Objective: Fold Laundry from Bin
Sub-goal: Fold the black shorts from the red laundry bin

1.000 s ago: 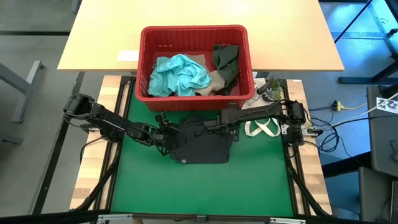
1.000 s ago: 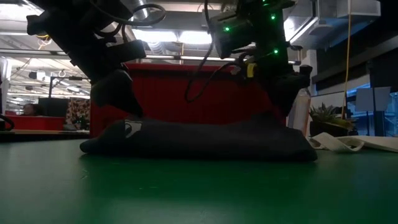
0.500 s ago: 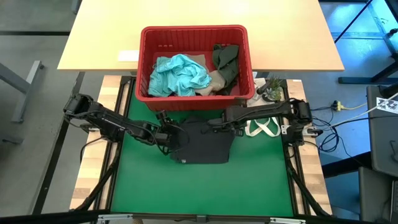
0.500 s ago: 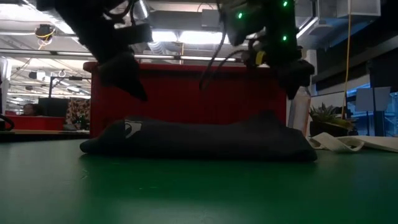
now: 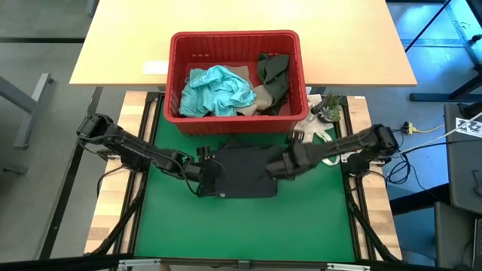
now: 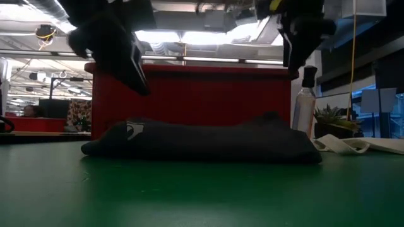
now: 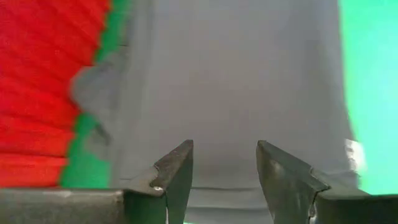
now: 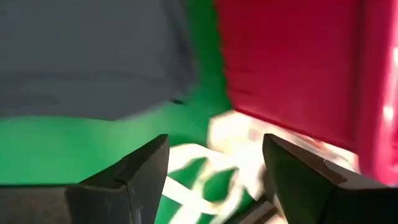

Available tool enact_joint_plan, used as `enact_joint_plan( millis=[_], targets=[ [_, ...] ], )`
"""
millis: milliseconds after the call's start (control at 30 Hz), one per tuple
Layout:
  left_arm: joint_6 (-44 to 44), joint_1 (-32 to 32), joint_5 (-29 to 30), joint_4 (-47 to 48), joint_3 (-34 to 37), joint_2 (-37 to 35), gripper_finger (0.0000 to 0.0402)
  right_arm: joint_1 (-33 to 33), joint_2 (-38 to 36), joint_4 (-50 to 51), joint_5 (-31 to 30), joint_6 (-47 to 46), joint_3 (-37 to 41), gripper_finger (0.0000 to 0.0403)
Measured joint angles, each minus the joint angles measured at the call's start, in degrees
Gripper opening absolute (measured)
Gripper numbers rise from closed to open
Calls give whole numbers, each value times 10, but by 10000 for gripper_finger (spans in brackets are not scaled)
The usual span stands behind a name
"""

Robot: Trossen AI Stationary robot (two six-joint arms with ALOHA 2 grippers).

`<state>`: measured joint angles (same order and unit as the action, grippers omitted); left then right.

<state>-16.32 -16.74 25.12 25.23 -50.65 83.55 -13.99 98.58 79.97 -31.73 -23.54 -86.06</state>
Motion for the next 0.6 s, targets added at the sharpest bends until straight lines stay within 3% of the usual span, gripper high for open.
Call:
enact_joint_plan(
  millis=[233, 600],
  targets=[
    [0, -19, -32, -24, 0, 14, 169, -59, 3, -157, 24, -2, 68, 260],
    [0, -23, -36, -33, 0, 55, 169, -61, 3, -415, 79, -8, 242, 260]
  ],
)
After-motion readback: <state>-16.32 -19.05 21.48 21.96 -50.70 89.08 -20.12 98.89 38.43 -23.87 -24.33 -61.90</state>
